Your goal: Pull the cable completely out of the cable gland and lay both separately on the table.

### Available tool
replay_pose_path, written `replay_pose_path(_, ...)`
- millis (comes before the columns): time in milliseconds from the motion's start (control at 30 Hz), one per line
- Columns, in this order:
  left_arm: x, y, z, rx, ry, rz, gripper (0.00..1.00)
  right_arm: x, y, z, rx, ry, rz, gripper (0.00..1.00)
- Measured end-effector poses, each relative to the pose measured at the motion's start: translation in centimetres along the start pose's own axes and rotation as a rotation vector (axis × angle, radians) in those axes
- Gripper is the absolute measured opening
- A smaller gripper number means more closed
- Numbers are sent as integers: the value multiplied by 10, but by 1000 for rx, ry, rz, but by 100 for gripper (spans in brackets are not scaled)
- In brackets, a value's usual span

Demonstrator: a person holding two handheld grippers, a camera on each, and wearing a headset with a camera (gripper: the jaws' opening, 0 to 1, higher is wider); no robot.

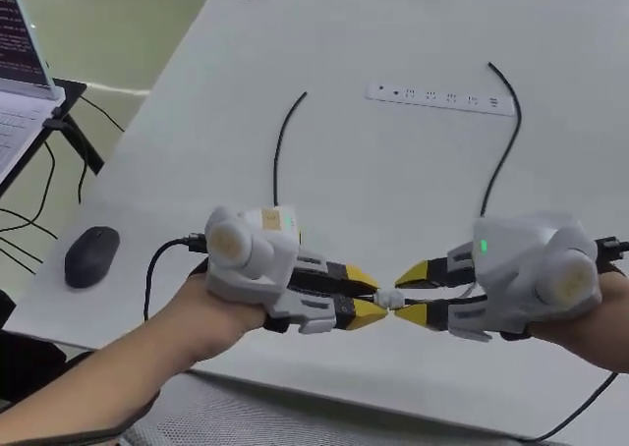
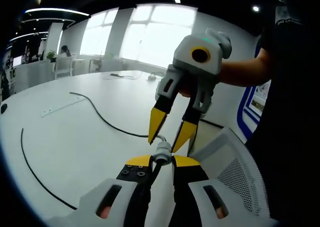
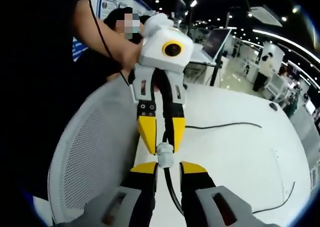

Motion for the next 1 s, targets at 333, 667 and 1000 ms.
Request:
replay_pose_path(333, 4, -5, 0, 7, 36, 6, 15, -8, -5, -18, 204, 484, -84, 14)
replay_pose_path(667, 5, -9, -1, 3, 55, 22, 15, -13, 11, -20, 388, 672, -70, 15)
replay_pose_path(1000, 4, -8, -3, -2, 65, 45, 15, -17, 19, -15, 430, 704, -86, 9)
Point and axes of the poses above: the centre of the closed fingertips' face, and the gripper's own axes: y roughly forward along the fingers, z roughly to its left, x roughly out of its top, the point moved 9 cm from there along -y, roughly backward along the fingers, and after that the axes turned 14 degrees about -x, right-handed, at the moved point
